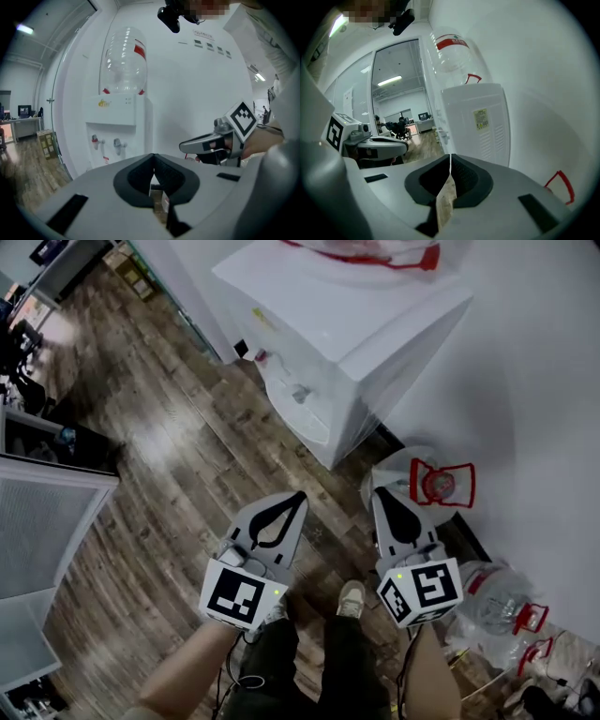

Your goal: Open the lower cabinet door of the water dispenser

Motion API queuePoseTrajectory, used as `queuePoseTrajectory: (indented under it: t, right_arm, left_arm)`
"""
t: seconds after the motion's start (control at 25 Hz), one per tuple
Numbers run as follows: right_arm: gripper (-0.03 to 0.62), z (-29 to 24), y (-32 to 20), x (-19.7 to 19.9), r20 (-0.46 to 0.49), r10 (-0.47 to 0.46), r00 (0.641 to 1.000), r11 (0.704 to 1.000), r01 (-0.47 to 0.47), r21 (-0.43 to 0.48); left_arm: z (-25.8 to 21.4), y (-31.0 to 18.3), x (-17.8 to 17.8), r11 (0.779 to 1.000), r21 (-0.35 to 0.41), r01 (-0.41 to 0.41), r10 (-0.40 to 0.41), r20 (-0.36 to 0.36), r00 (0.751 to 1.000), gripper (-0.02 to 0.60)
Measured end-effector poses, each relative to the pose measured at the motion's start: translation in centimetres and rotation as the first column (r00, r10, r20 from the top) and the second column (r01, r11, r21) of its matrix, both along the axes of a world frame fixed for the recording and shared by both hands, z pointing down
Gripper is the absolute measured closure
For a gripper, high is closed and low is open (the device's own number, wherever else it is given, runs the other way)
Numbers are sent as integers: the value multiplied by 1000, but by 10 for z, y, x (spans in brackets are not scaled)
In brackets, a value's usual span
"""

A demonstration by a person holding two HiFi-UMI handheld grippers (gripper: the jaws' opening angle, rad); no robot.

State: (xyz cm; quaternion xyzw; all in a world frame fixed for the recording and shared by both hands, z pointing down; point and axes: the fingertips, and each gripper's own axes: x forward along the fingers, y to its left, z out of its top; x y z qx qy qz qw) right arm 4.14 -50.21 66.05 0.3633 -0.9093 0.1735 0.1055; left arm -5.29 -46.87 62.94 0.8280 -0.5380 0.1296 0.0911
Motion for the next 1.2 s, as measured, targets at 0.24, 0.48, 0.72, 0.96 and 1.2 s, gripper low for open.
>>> queuePoseTrajectory:
  t: [0.24,0.48,0.72,0.96,1.2]
  right_arm:
    - [568,90,-25,-19,-60,-1,998,999,-1,-32]
    - [501,173,-44,-40,-88,-29,996,999,26,-38]
    - [406,241,-64,-59,-97,-28,995,999,24,-48]
    - [370,289,-78,-67,-152,2,988,999,-8,-39]
    - [363,307,-97,-76,-133,87,987,995,-92,-30]
  left_arm:
    - [77,-14,-19,999,-40,26,-28,-37,999,575]
    - [143,-21,-44,995,-75,58,-63,-60,996,575]
    - [187,-30,-62,994,-87,71,-75,-47,996,575]
    - [225,-27,-71,991,-109,84,-90,-54,994,575]
    - [239,-21,-93,988,-110,108,-117,-75,990,577]
